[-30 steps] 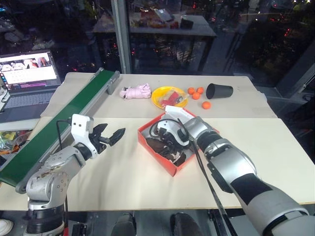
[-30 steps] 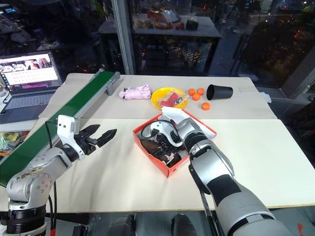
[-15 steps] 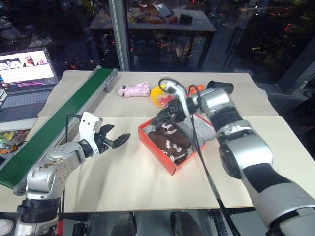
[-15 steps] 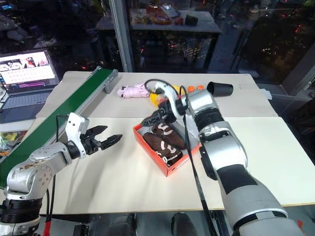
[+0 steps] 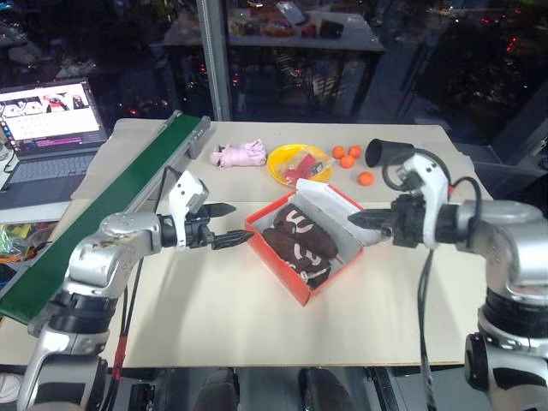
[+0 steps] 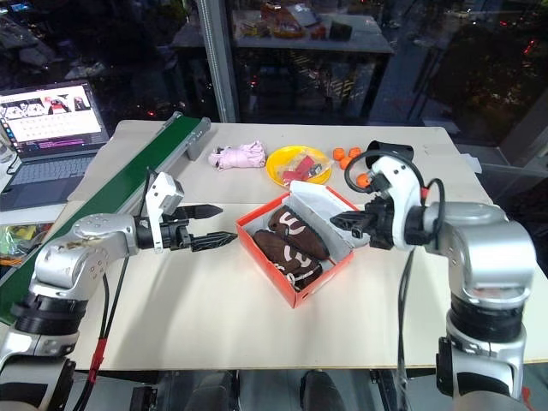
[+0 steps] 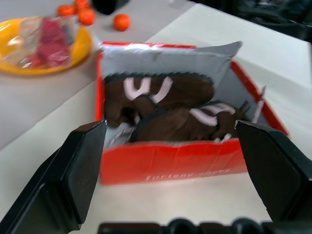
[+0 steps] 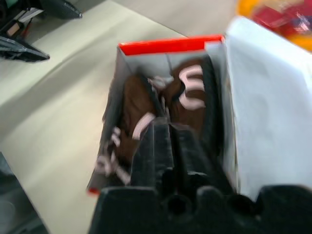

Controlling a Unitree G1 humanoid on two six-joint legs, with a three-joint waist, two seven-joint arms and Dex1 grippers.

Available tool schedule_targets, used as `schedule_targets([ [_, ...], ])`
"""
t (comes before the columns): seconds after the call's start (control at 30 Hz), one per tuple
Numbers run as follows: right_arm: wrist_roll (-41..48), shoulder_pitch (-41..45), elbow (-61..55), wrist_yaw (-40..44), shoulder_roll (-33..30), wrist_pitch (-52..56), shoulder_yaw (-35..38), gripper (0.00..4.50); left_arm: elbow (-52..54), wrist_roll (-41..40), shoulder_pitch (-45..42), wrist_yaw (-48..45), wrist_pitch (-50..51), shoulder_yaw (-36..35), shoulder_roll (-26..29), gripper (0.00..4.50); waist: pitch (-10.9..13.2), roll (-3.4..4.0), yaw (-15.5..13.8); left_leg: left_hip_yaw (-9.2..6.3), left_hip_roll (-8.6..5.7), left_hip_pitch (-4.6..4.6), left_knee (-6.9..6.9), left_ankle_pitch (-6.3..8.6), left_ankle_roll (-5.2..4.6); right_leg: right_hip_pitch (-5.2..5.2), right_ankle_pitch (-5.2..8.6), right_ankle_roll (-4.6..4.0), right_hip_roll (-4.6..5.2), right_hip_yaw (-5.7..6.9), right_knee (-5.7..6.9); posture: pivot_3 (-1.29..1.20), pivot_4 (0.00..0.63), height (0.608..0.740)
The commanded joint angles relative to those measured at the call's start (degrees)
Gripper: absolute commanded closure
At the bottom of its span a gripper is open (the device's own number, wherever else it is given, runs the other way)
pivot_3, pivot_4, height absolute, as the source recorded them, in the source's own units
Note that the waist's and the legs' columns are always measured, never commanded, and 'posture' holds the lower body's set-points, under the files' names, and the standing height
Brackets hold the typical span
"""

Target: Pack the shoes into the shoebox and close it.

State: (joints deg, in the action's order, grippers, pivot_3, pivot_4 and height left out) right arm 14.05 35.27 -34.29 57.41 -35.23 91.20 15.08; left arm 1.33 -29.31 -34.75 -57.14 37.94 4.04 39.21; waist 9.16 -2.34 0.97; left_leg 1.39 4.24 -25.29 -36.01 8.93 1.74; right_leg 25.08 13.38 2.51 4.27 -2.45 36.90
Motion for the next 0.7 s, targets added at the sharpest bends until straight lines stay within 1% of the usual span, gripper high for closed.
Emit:
schedule_targets([
  [0.03,1.46,-7.27,-6.4,-4.28,-0.21,1.3,7.5,4.45,-2.46,1.03,-5.22,-4.19,-1.31,1.24,0.24,0.0,0.01,-0.01,-0.13,-0.02,0.0,0.0,-0.01,-0.03,-0.05,-0.05,0.05,0.07,0.0,0.02,0.0,0.0,0.15,0.74],
  [0.1,0.43,-14.55,-7.99,-6.83,0.69,-0.24,9.76,4.45,-3.46,1.69,-7.4,-5.49,-1.3,2.24,0.37,0.0,0.01,-0.07,-0.74,-0.04,0.0,0.03,-0.02,-0.06,-0.09,-0.1,0.05,0.07,0.0,0.05,-0.02,0.0,0.15,0.74],
  [0.17,-0.82,-21.7,-6.79,-10.73,4.84,-5.91,11.89,4.45,-3.71,2.45,-8.6,-6.4,-1.33,2.88,0.62,0.0,0.01,-0.06,-0.93,-0.05,-0.02,0.03,-0.05,-0.06,-0.09,-0.15,0.05,0.07,0.03,0.05,-0.05,0.0,0.15,0.74],
  [0.27,-1.43,-28.93,-3.81,-15.03,9.4,-14.59,12.55,4.45,-3.48,3.09,-9.18,-7.29,-0.94,2.98,1.03,0.0,0.02,-0.03,-0.76,-0.04,-0.08,0.02,-0.06,-0.06,-0.09,-0.15,0.01,0.14,0.06,-0.01,-0.06,0.0,0.15,0.74],
  [0.33,-1.54,-31.75,-0.64,-17.58,12.24,-20.3,12.43,4.45,-3.12,3.46,-9.2,-7.47,-0.59,2.9,1.45,0.0,0.02,-0.03,-0.15,-0.04,-0.11,0.03,-0.08,-0.06,-0.1,-0.14,0.01,0.19,0.06,-0.07,-0.02,0.0,0.15,0.74],
  [0.37,-1.46,-32.6,0.86,-18.74,13.44,-22.64,12.36,4.45,-3.01,3.62,-9.18,-7.5,-0.48,2.83,1.62,0.0,0.02,-0.03,0.04,-0.05,-0.11,0.04,-0.08,-0.07,-0.11,-0.13,0.0,0.2,0.05,-0.08,0.0,0.0,0.15,0.74],
  [0.5,-4.83,-33.42,13.12,-24.54,17.24,-41.53,8.07,4.45,-2.15,4.2,-8.81,-6.62,0.16,2.25,2.16,0.0,0.03,-0.02,0.43,-0.07,-0.11,0.13,-0.07,-0.17,-0.27,-0.15,-0.06,0.18,0.02,-0.1,0.03,0.0,0.15,0.74],
  [0.6,-6.04,-32.73,19.03,-26.76,17.74,-50.26,5.2,4.45,-1.43,4.03,-8.49,-5.96,0.94,1.61,2.38,0.0,0.04,0.0,0.38,-0.08,-0.12,0.18,-0.07,-0.18,-0.28,-0.22,0.03,-0.05,0.02,-0.11,0.02,0.0,0.15,0.74],
  [0.7,-8.85,-29.5,28.38,-28.38,17.1,-60.46,0.75,4.45,-0.15,3.91,-7.77,-5.27,1.93,1.03,2.89,0.0,0.04,0.0,0.77,-0.08,-0.12,0.18,-0.06,-0.18,-0.29,-0.23,-0.08,0.16,0.01,-0.12,-0.01,0.0,0.15,0.74],
])
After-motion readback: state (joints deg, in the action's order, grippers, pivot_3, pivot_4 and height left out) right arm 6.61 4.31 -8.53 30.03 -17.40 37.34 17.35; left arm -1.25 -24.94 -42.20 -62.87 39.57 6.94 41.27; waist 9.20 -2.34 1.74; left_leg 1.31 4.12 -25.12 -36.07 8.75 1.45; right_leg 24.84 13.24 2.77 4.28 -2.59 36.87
